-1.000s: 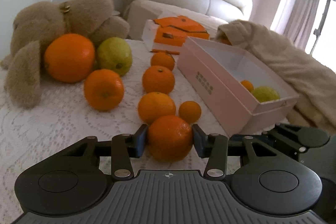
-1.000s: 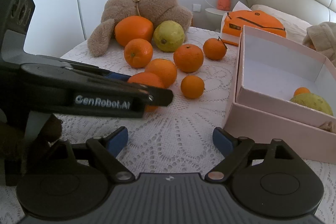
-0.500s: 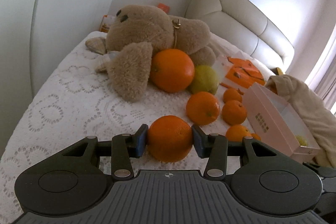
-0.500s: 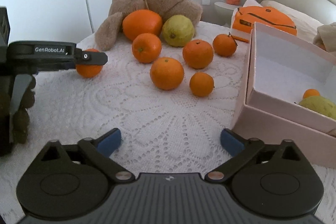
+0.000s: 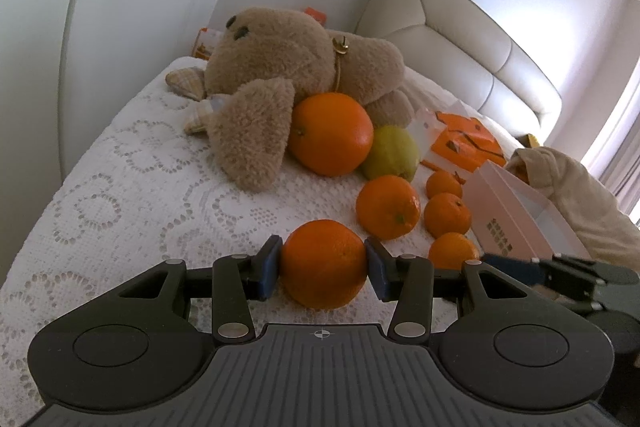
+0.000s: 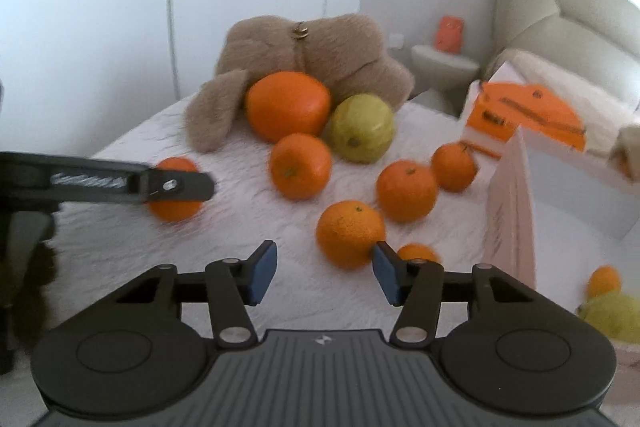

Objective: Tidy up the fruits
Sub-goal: 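Grasp an orange with the left gripper and lift it, then grasp an orange with the right gripper while the left gripper holds its orange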

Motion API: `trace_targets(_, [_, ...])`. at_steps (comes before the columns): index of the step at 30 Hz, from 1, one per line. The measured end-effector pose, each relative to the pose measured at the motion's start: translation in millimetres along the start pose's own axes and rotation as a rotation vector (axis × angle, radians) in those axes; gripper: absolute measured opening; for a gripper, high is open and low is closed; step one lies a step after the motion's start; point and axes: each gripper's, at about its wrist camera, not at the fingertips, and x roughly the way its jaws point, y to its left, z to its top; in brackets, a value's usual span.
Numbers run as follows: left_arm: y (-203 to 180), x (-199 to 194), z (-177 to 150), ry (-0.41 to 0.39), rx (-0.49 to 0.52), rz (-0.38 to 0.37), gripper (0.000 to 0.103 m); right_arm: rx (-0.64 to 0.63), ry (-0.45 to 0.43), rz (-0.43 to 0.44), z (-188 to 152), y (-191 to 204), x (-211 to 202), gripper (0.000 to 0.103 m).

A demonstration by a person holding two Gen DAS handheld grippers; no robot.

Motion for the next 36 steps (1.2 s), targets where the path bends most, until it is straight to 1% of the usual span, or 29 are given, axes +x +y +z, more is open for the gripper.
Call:
trace_targets(2, [0.6,0.6,0.1,0.003,-0.004,-0.003,0.05,0.0,-0.009,-0.022,3.1,-2.2,4.3,0.053])
trace_targets(8, [0.9,0.9,0.1,0.003,-0.005,-0.003,0.05,-0.008,-0.007,-0.05,8.0,-5.7,13.6,0.054])
trace_targets(10, [1.0,1.0,0.1,0.003,-0.006,-0.003,0.05,-0.009,0.0,-0.028,8.6,-3.4,13.6,0.054])
trace_targets(11, [0.8,0.9,0.2,0.003,-0.005,-0.003,0.05,-0.021,0.012,-0.01,8.2,-0.1,13.7,0.062])
trace_targets(12, [0.8,0.9,0.1,0.003,-0.005,-0.003,0.05,-0.049,0.016,-0.01,7.2,5.5,14.6,0.066])
trace_targets(14, [0.9,0.9,0.2,0.003,-0.005,-0.003,0.05,-0.113,0.021,-0.036,2.6,17.0,18.2,0.075])
trace_targets(16, [1.0,0.8,0.2,0.003,-0.006,-0.003,0.05,-0.131,0.007,-0.049,-0.9,19.8,19.9,0.076])
trace_targets(19, [1.1,0.8,0.3,0.003,-0.005,-0.003,0.05,-0.086,0.036,-0.016,0.7,11.0,22.1,0.077])
trace_targets(21, [1.1,0.7,0.3,0.003,-0.006,-0.003,0.05,-0.078,0.05,-0.034,0.8,8.2,21.7,0.081])
trace_targets(24, [1.1,0.7,0.3,0.003,-0.005,-0.003,0.05,-0.074,0.044,-0.082,-1.8,6.1,19.3,0.081])
trace_targets(28, [1.4,0.5,0.6,0.003,-0.006,-0.003,0.05,-0.077,0.02,-0.091,-6.8,7.0,17.3,0.08])
trace_targets(30, [1.5,0.6,0.7,0.003,-0.007,-0.004,0.05,-0.073,0.018,-0.082,-6.4,6.6,16.1,0.079])
trace_targets(32, [1.2,0.7,0.3,0.003,-0.007,-0.003,0.05,-0.078,0.015,-0.064,-5.9,6.2,14.2,0.072])
trace_targets(34, [1.3,0.7,0.3,0.003,-0.007,-0.003,0.05,-0.08,0.009,-0.046,-3.8,6.6,11.8,0.067])
trace_targets(36, [1.4,0.6,0.5,0.003,-0.007,-0.003,0.05,-0.07,-0.005,-0.023,0.9,6.4,7.6,0.066])
